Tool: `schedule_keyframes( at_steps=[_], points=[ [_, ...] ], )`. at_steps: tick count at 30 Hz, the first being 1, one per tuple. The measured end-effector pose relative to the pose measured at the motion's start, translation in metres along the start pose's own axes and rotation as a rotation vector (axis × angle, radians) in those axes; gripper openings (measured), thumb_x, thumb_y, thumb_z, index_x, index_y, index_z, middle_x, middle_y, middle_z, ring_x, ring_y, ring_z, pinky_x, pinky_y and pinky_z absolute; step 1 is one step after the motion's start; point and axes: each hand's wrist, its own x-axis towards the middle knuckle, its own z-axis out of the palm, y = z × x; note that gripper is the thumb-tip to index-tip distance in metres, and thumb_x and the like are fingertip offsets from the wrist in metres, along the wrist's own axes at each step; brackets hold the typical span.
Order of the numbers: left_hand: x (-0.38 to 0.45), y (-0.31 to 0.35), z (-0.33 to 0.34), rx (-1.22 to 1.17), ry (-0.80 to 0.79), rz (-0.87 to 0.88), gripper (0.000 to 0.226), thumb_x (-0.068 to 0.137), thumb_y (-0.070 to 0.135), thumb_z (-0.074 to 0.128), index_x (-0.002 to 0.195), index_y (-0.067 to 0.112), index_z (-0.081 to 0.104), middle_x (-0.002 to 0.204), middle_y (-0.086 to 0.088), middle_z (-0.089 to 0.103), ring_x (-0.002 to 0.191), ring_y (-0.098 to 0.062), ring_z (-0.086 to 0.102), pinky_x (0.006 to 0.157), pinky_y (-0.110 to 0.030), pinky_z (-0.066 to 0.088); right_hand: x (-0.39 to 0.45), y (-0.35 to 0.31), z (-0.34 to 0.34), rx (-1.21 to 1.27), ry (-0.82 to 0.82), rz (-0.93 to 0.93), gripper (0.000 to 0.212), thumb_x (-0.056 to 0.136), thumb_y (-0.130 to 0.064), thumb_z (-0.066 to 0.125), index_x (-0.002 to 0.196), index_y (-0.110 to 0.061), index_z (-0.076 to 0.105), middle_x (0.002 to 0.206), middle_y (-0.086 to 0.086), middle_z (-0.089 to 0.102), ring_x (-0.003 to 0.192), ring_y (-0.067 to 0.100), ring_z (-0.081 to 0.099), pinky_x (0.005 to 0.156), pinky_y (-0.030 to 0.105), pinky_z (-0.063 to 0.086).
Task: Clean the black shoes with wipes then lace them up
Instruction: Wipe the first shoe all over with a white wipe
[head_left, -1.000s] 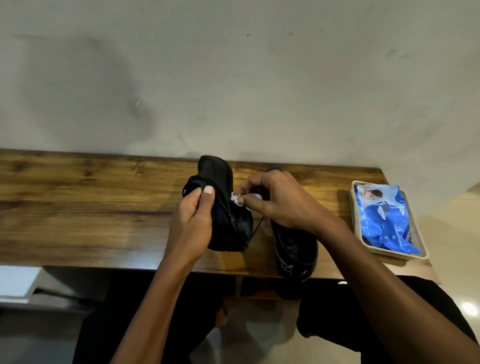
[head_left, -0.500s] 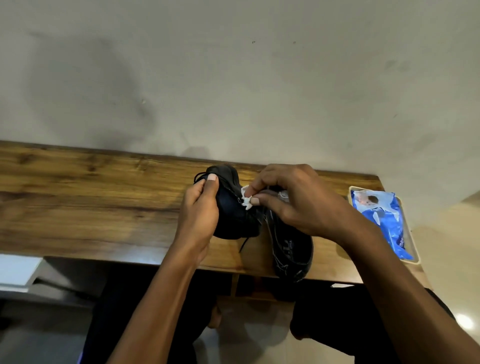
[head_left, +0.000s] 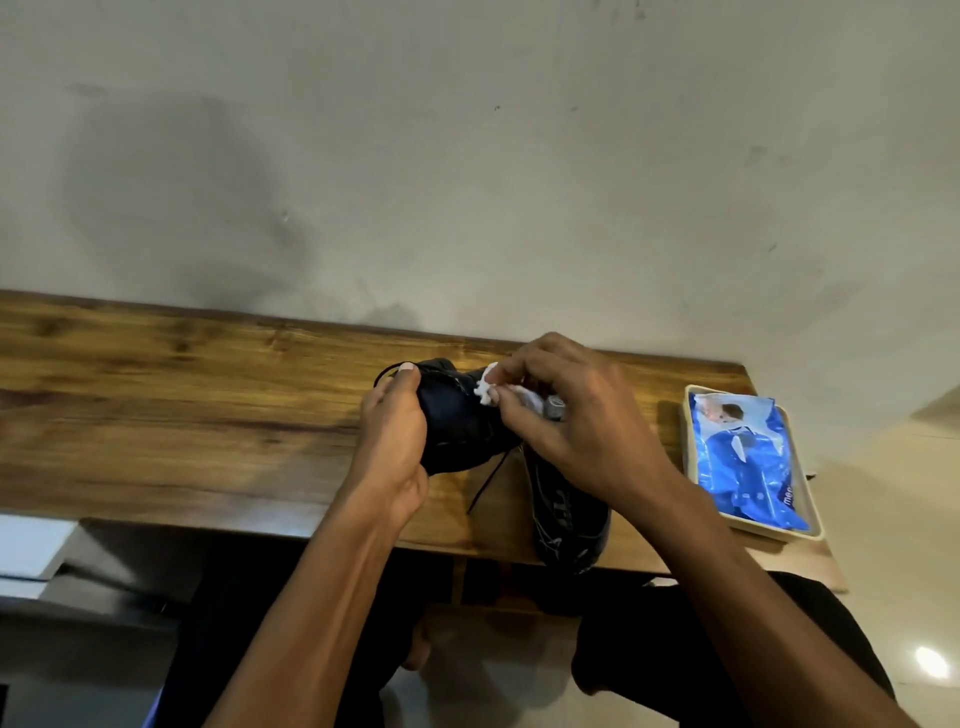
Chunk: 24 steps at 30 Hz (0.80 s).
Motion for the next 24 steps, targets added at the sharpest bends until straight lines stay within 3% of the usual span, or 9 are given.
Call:
schedule_keyframes(
  at_steps=[5,7,10,13,15,21,24],
  points=[
    [-0.002,-0.002,0.004,-0.059,-0.016,-0.028,0.030,0.103,0.033,0.046,0.115,0.013,0.065,0.109,-0.018,0.072,0.100,-0.037,0.069,0.084,-0.066,0.053,0.009,0.002,0.004,-0.087,0.049,0.014,0.016,0.097,-0.021,0.065,0.109,-0.014,0.072,0.106,0.000,0.066,0.092,0.011,0.062,0.077,0.031,0.053],
    [-0.002,-0.002,0.004,-0.114,-0.016,-0.047,0.028,0.103,0.033,0.047,0.112,0.014,0.065,0.104,-0.015,0.072,0.096,-0.034,0.070,0.083,-0.061,0.056,0.005,0.001,0.005,-0.110,0.087,-0.040,0.017,0.096,-0.017,0.065,0.111,-0.012,0.071,0.108,0.002,0.065,0.094,0.013,0.062,0.078,0.025,0.052],
    [0.006,-0.002,0.002,-0.178,0.002,-0.079,0.032,0.103,0.035,0.044,0.104,0.015,0.069,0.093,-0.010,0.074,0.082,-0.029,0.072,0.069,-0.048,0.060,-0.007,-0.003,0.008,-0.132,0.166,-0.117,0.017,0.094,-0.012,0.068,0.110,-0.009,0.071,0.108,0.005,0.065,0.096,0.015,0.062,0.080,0.017,0.045],
    [0.010,0.000,-0.001,-0.276,-0.020,-0.147,0.040,0.102,0.039,0.043,0.121,0.011,0.064,0.107,-0.016,0.073,0.082,-0.031,0.074,0.059,-0.044,0.059,-0.013,-0.005,0.012,-0.112,0.234,-0.154,0.017,0.092,-0.009,0.069,0.108,-0.007,0.073,0.108,0.008,0.066,0.098,0.018,0.064,0.081,0.020,0.049],
    [0.007,0.005,-0.002,-0.360,-0.034,-0.174,0.039,0.102,0.035,0.044,0.125,0.009,0.062,0.101,-0.017,0.072,0.073,-0.030,0.073,0.054,-0.042,0.058,-0.014,-0.006,0.012,-0.099,0.285,-0.171,0.016,0.091,-0.008,0.071,0.106,-0.005,0.074,0.108,0.009,0.067,0.099,0.019,0.065,0.084,0.021,0.050],
    [0.002,0.015,-0.005,-0.567,-0.117,-0.258,0.035,0.100,0.018,0.041,0.122,0.004,0.064,0.116,-0.027,0.067,0.093,-0.041,0.068,0.072,-0.061,0.057,-0.015,-0.003,0.020,-0.014,0.401,-0.165,0.014,0.089,-0.005,0.073,0.103,-0.005,0.074,0.107,0.007,0.069,0.102,0.013,0.065,0.089,0.013,0.046],
    [-0.001,0.018,-0.004,-0.652,-0.142,-0.240,0.032,0.099,0.006,0.035,0.099,0.001,0.067,0.093,-0.027,0.071,0.077,-0.041,0.071,0.061,-0.058,0.059,-0.015,0.003,0.030,0.131,0.394,-0.064,0.014,0.089,-0.003,0.072,0.102,-0.006,0.072,0.104,0.002,0.069,0.097,0.010,0.066,0.081,0.019,0.053]
  ],
)
